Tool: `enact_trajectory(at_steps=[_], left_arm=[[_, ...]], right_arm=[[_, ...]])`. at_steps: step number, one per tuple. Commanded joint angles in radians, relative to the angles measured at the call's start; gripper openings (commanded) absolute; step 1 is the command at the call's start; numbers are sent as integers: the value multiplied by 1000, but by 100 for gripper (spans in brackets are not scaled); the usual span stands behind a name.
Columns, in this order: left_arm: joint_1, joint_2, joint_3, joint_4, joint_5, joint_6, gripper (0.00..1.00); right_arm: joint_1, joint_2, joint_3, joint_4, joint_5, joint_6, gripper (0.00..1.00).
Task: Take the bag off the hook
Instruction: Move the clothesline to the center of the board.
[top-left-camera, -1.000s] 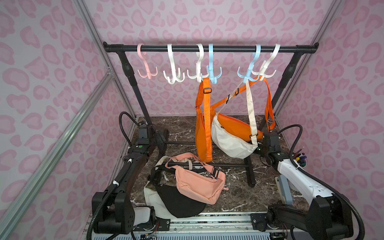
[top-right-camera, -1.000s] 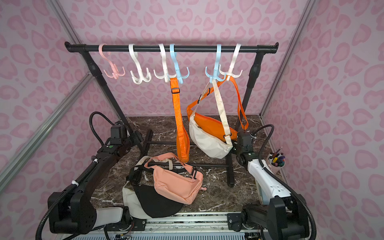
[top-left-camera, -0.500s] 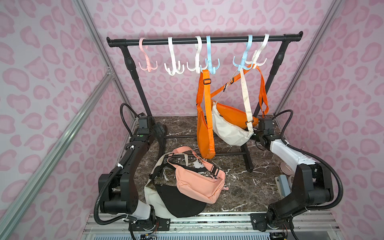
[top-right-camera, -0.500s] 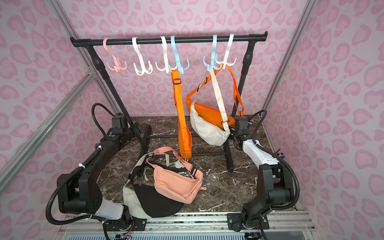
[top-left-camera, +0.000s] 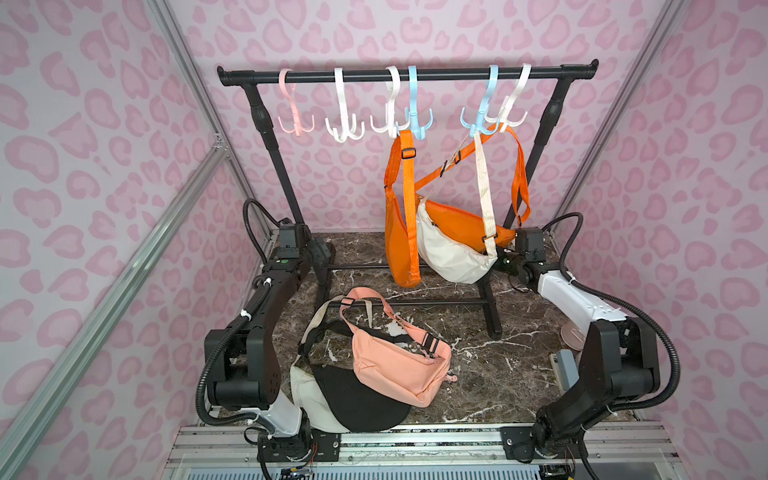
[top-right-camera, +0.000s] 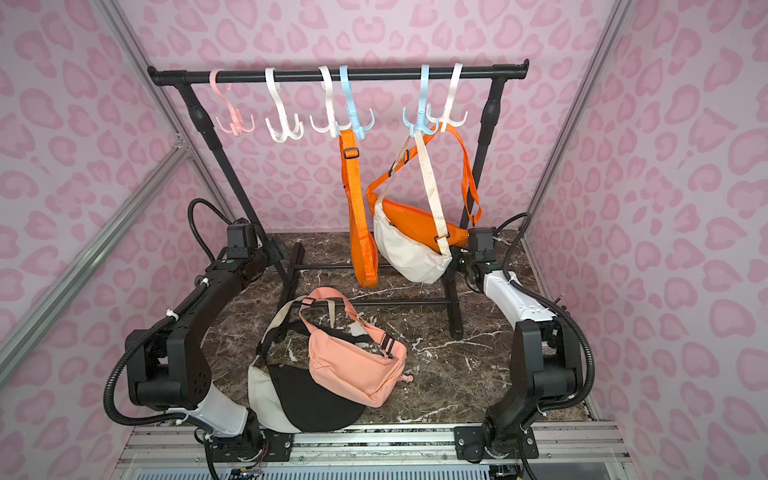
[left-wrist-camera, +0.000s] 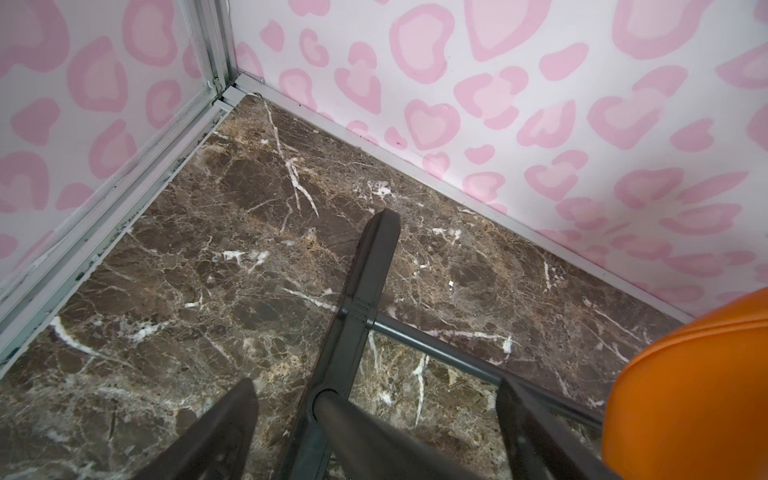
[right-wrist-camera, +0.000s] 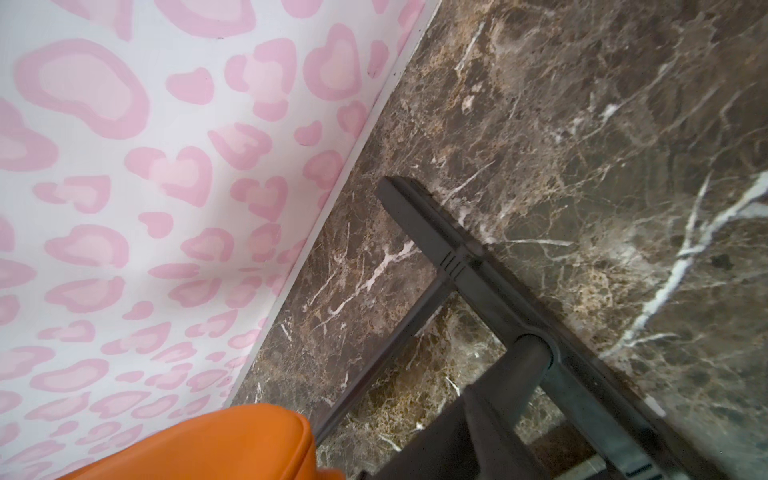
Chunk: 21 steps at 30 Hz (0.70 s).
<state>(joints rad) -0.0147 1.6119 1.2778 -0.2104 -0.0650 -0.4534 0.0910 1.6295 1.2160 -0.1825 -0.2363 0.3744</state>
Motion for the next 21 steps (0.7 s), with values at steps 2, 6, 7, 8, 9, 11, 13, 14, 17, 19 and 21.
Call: enact_trajectory(at_steps=[2, 6, 7, 8, 9, 11, 13, 14, 17, 19, 21], left_arm=[[-1, -45, 8, -10, 44, -33, 95], [0, -102, -23, -19, 72, -71, 95], [0, -118, -34, -20, 78, -82, 96], [-1, -135, -47, -21, 81, -90, 96], [-1, -151, -60, -23, 81, -98, 96], [0, -184, -81, -23, 80, -103, 96], [-1, -219, -98, -24, 78, -107, 96], [0, -240, -106, -23, 75, -109, 96], [-1, -297, -123, -20, 73, -109, 95], [-1, -325, -123, -22, 77, -92, 93], [1, -343, -116, -27, 77, -71, 91]], right_arm=[[-6, -52, 10, -62, 31, 23, 60], [-9, -126, 5, -141, 94, 35, 65], [-10, -146, 2, -162, 110, 36, 66], [-12, -167, -1, -181, 125, 41, 67], [-14, -191, -8, -194, 143, 47, 67], [-15, -240, -24, -211, 169, 54, 68], [-16, -297, -41, -226, 193, 59, 68], [-16, -327, -50, -233, 206, 63, 69], [-16, -419, -70, -254, 225, 78, 69], [-5, -471, -72, -272, 229, 78, 67], [48, -501, -43, -330, 299, 40, 67]])
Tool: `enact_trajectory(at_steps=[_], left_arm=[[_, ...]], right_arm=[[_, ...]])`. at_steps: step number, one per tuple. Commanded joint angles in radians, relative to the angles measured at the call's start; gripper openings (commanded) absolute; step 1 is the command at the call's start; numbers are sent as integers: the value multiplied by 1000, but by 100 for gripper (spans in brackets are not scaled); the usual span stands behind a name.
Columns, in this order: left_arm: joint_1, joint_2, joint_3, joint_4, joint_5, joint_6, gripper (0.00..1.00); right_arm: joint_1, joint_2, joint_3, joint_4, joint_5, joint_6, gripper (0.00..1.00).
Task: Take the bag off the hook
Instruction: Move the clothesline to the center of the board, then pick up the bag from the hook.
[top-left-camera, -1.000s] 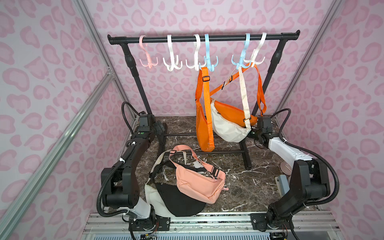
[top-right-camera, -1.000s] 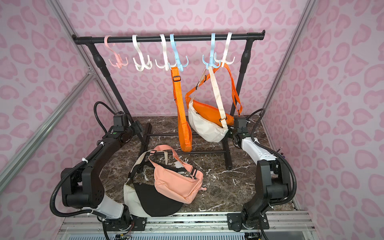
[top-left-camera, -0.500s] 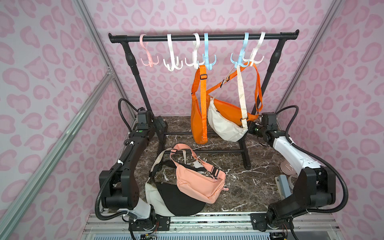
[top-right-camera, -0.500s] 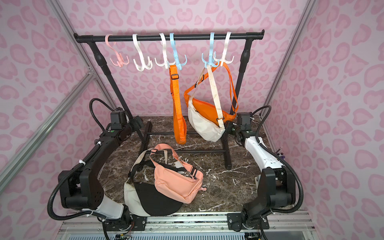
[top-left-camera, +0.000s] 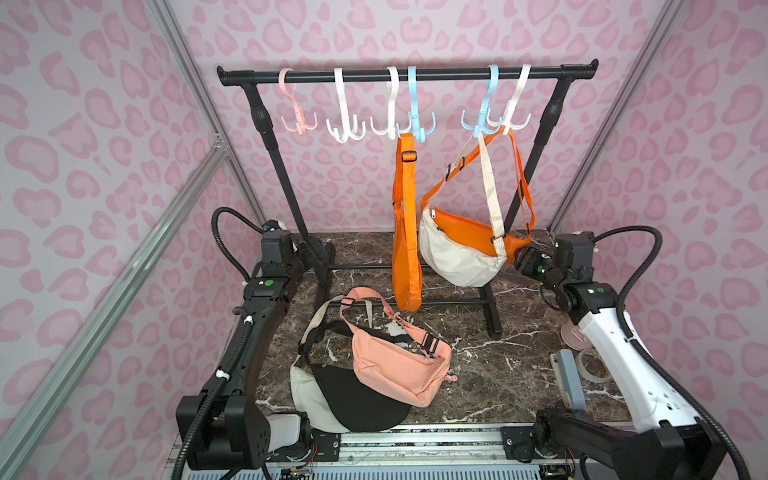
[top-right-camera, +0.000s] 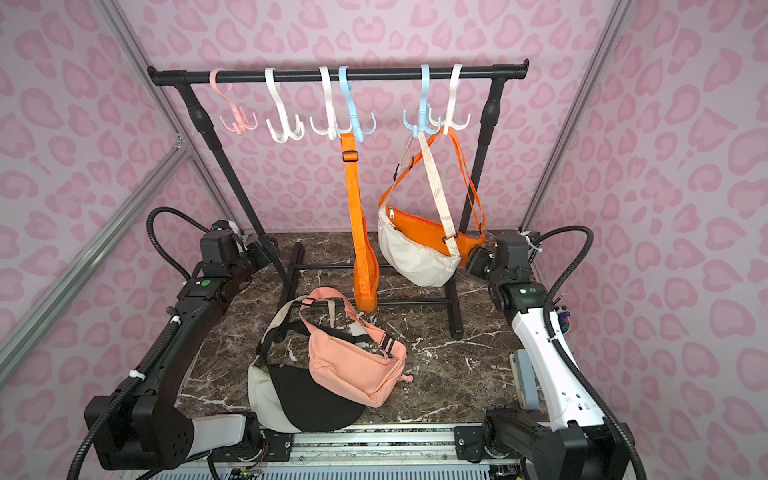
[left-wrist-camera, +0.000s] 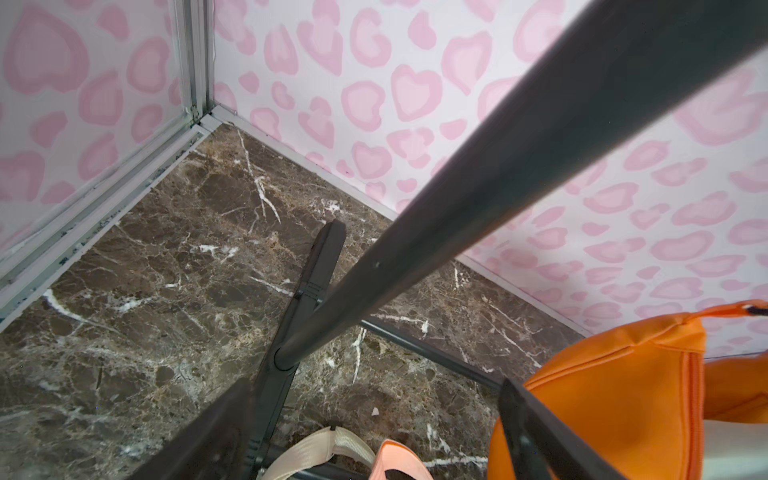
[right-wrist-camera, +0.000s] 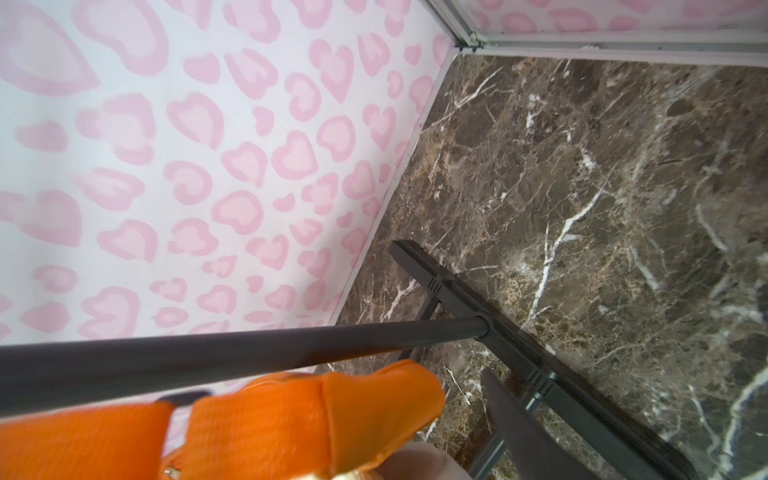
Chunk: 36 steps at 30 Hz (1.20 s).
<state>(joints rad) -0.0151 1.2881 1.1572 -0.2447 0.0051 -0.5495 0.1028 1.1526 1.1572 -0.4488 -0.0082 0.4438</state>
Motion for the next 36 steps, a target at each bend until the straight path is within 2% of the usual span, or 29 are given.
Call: enact_trajectory(at_steps=[1, 5, 9, 12, 16, 21, 24, 30, 36], left_arm=[[0, -28, 12, -1, 4, 34, 90], [0, -75, 31, -20, 18, 74, 88], [-13, -105, 45, -24, 74, 98, 87], [-49, -119, 54, -13, 102, 139, 86], [-124, -143, 56, 32, 103, 217, 86], [-190, -146, 12, 216, 172, 285, 84], [-208, -105, 14, 309, 222, 295, 83], [-241, 28, 120, 358, 270, 290, 83], [-276, 151, 171, 495, 318, 326, 87]], right_arm=[[74, -35, 37, -101, 128, -53, 67], [187, -94, 79, -171, 232, -88, 66], [307, -165, 75, -166, 325, -82, 62], [425, -192, 79, -156, 430, -93, 61], [579, -186, 93, -112, 511, -131, 60], [763, -121, 89, 36, 490, -232, 60], [839, -39, 108, 112, 461, -280, 61], [897, 127, 180, 187, 379, -266, 62], [888, 235, 202, 263, 350, -201, 65]])
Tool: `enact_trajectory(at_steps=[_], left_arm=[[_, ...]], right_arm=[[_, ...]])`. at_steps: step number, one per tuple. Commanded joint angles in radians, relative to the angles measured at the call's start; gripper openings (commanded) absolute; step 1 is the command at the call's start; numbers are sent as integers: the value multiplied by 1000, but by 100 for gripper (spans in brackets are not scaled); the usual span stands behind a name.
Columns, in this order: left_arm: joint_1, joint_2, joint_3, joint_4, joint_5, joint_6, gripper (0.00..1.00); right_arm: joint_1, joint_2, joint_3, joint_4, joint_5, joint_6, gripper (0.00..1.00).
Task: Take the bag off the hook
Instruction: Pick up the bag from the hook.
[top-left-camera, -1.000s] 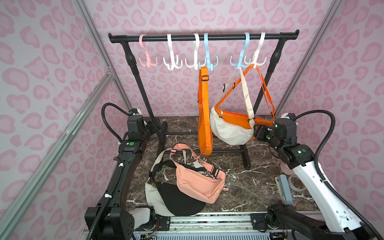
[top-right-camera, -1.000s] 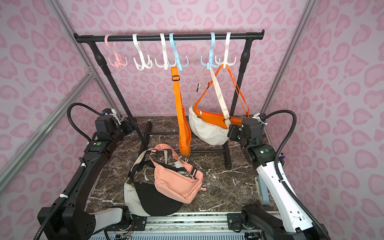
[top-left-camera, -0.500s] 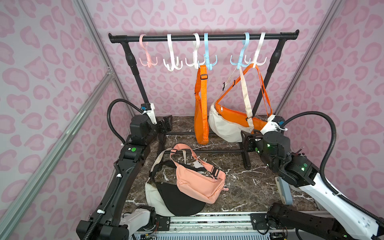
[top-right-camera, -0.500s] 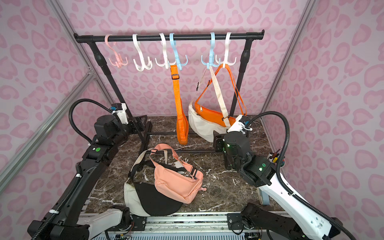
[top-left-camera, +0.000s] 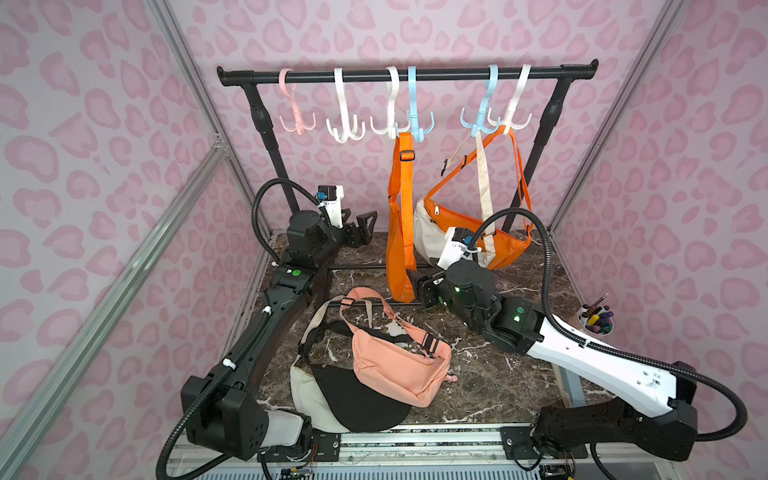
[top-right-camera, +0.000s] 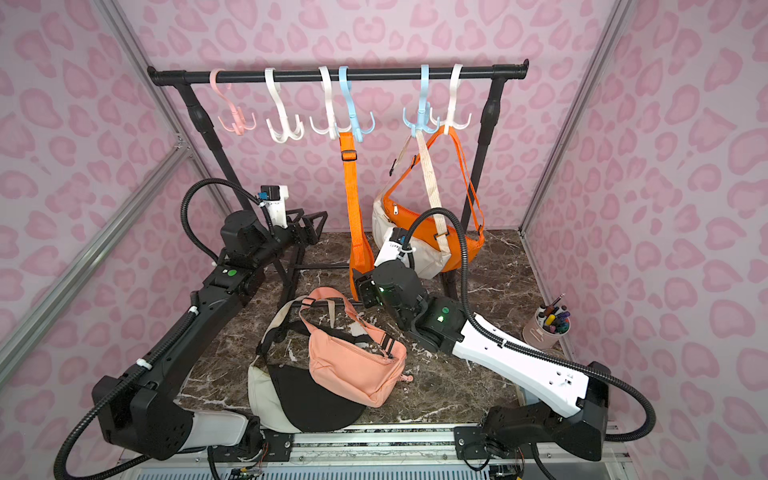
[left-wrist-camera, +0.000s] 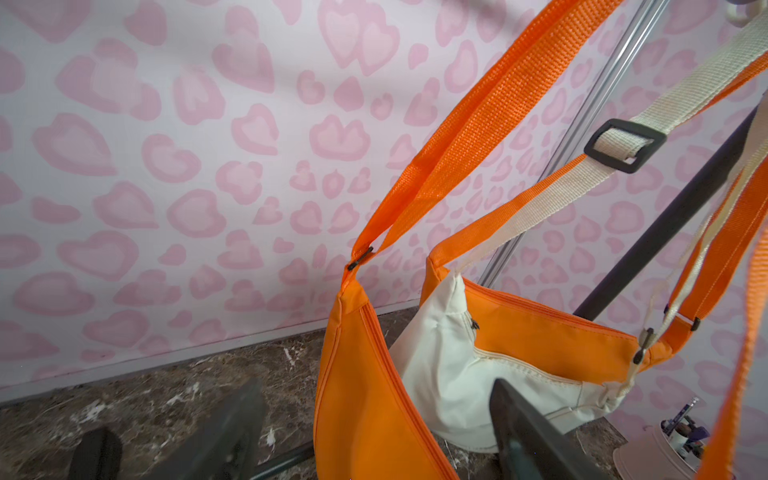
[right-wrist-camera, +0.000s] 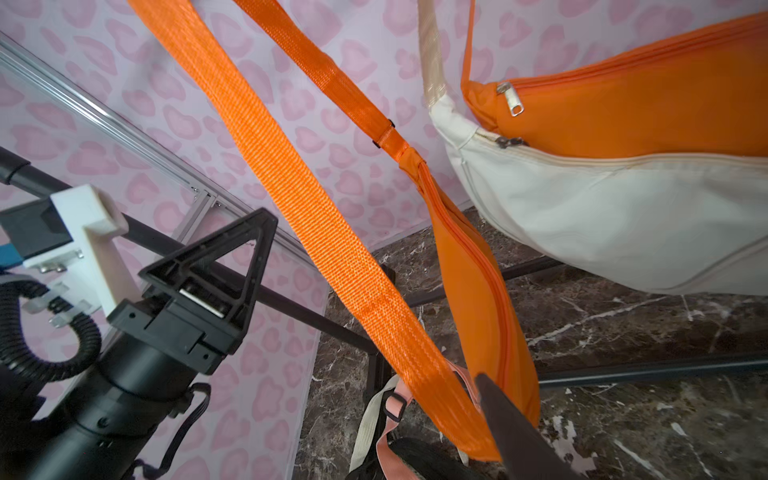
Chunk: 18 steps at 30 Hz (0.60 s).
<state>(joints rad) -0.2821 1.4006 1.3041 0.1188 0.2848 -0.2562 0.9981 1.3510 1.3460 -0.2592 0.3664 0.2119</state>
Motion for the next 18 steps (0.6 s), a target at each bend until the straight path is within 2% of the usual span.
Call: enact_trajectory(at_steps=[1, 8, 12, 18], left_arm=[[-12, 53, 26, 160, 47, 37, 87], [-19, 191, 130, 246, 66, 71, 87], [-19, 256, 188, 270, 98, 89, 87], [-21, 349, 264, 279, 197, 116, 86]], right_arm=[[-13, 56, 28, 73, -38, 33, 65], [-92, 130, 75, 60, -75, 113, 62], [-139, 134, 62, 97, -136, 120, 49], [-161, 143, 76, 92, -207, 54, 36]])
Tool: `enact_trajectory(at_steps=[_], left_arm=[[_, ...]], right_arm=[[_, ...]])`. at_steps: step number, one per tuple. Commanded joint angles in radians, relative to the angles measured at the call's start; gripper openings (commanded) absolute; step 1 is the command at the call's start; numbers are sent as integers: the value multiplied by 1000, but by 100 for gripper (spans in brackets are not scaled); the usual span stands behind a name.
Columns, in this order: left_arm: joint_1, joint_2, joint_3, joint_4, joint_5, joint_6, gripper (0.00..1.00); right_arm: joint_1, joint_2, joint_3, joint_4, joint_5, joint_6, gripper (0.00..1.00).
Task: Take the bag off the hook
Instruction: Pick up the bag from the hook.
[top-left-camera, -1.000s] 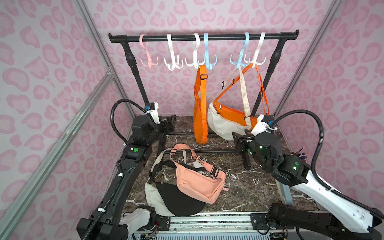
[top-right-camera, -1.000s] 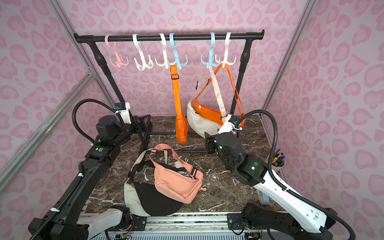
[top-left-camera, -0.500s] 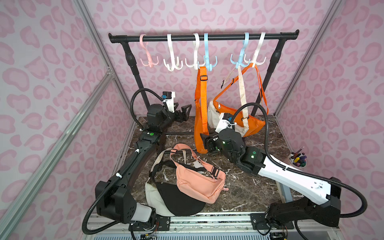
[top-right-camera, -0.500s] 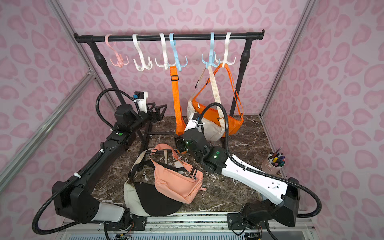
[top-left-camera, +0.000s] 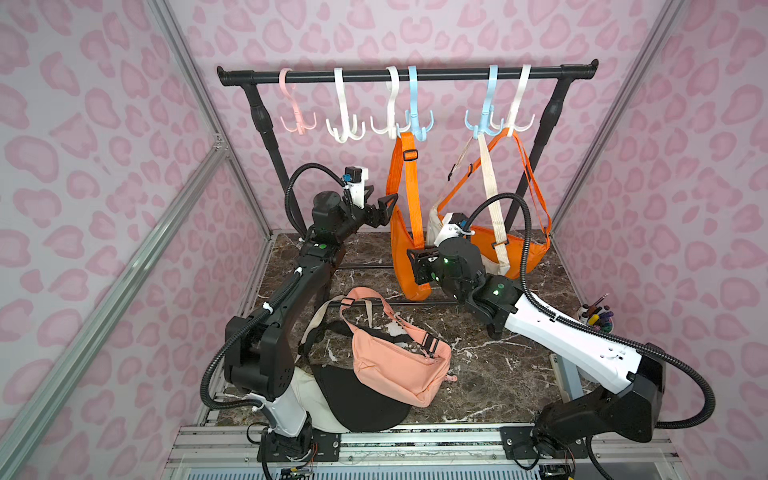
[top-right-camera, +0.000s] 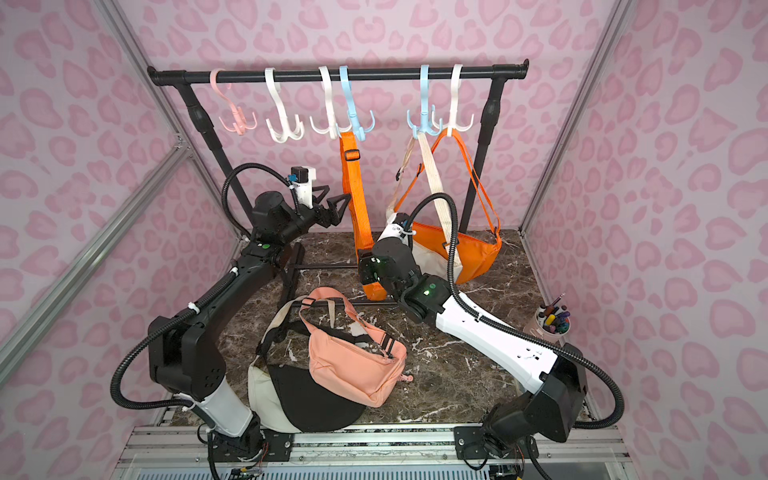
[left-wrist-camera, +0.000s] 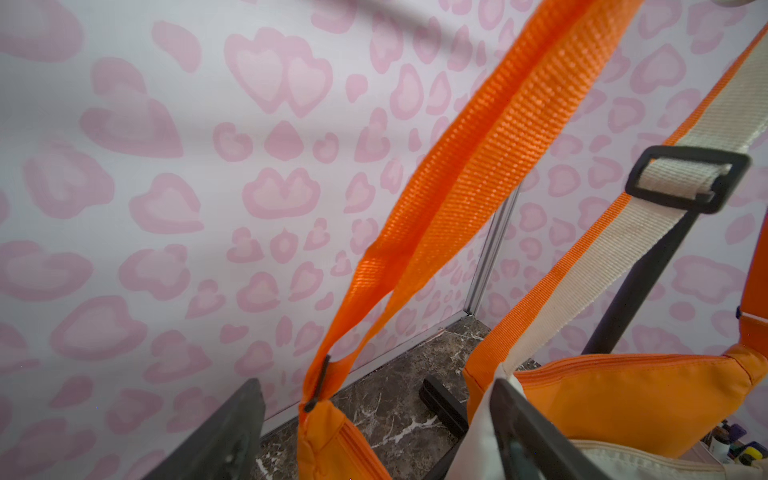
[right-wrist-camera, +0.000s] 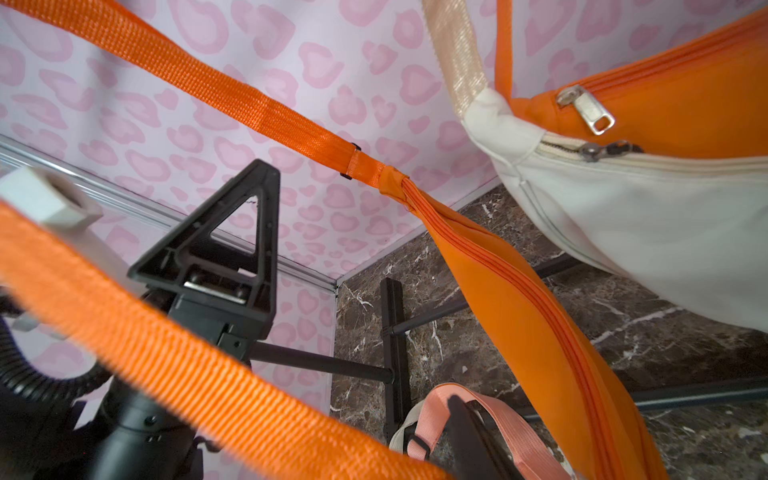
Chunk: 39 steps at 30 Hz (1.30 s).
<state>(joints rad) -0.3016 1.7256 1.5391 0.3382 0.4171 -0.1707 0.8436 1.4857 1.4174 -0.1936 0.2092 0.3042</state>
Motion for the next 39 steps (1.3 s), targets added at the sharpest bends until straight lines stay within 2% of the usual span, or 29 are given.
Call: enact_trajectory(at_steps=[1, 4, 6, 9, 13, 14, 16, 18, 21, 24, 29, 31, 35, 37, 39], left_arm=[[-1, 39, 40, 61, 65, 31, 86], [-2, 86, 89, 53, 47, 27, 85], [-2, 107, 127, 25, -5, 18, 83], [-2, 114, 128, 41, -37, 24, 83], [-2, 117, 127, 64, -44, 44, 83], [-2, 120, 129, 64, -47, 54, 83], [-1, 126, 132, 65, -54, 66, 83], [-1, 137, 138, 75, -44, 72, 84], [-1, 155, 159, 79, 18, 72, 84], [-2, 169, 168, 98, 87, 61, 84], [-2, 203, 206, 126, 173, 31, 84], [-2, 222, 234, 117, 168, 9, 83], [-5, 262, 291, 97, 164, 6, 78], [-5, 279, 319, 90, 154, 9, 76], [-5, 298, 352, 81, 155, 13, 74]], right_arm=[[-13, 8, 6, 27, -58, -40, 34], [-39, 8, 4, 29, -84, -38, 25], [-55, 4, 1, 27, -88, -36, 17], [-78, -4, -9, 31, -102, -33, 8], [-98, -13, -21, 38, -127, -31, 5], [-100, -18, -26, 42, -141, -36, 8], [-99, -29, -33, 56, -185, -49, 27], [-96, -42, -45, 85, -255, -59, 40], [-67, -56, -56, 117, -302, -85, 51], [-10, -48, -39, 113, -282, -129, 61], [32, 15, -17, 130, -219, -112, 65], [32, 43, -39, 171, -214, -107, 61], [32, 77, -40, 184, -219, -95, 33], [32, 71, -52, 190, -221, -96, 25], [28, 62, -61, 185, -216, -103, 14]])
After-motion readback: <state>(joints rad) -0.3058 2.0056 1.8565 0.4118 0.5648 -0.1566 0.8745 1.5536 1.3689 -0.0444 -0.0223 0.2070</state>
